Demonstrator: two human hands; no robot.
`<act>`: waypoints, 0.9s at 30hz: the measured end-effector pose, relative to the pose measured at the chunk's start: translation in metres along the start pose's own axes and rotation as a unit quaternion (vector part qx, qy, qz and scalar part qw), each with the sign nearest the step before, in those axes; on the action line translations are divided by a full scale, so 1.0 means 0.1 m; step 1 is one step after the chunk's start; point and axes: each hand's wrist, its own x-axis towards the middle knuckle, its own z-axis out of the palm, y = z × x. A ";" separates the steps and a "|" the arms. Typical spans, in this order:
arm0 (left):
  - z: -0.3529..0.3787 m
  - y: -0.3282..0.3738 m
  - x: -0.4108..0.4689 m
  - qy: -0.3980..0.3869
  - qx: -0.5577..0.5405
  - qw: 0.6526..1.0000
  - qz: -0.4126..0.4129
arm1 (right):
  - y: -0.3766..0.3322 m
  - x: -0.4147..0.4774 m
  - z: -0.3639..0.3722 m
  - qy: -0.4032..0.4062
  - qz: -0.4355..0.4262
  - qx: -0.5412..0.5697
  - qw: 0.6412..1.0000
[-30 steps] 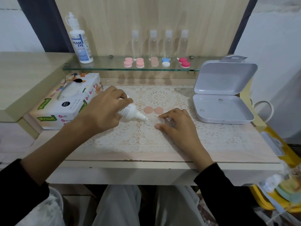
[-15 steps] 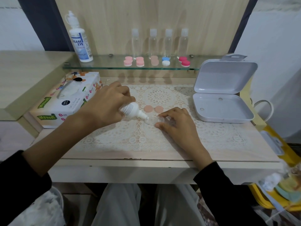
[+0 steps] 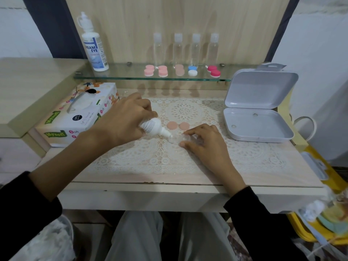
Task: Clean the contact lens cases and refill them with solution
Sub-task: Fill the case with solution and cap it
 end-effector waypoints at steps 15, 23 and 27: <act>-0.01 0.02 -0.01 0.008 -0.005 1.000 -0.005 | 0.00 -0.01 0.00 0.000 0.005 0.004 1.000; 0.00 0.00 -0.02 0.011 -0.006 1.000 -0.009 | 0.00 0.01 0.00 -0.001 0.001 0.003 1.000; 0.02 0.00 -0.02 0.013 -0.006 1.000 -0.010 | 0.00 0.00 0.00 0.000 0.001 0.003 1.000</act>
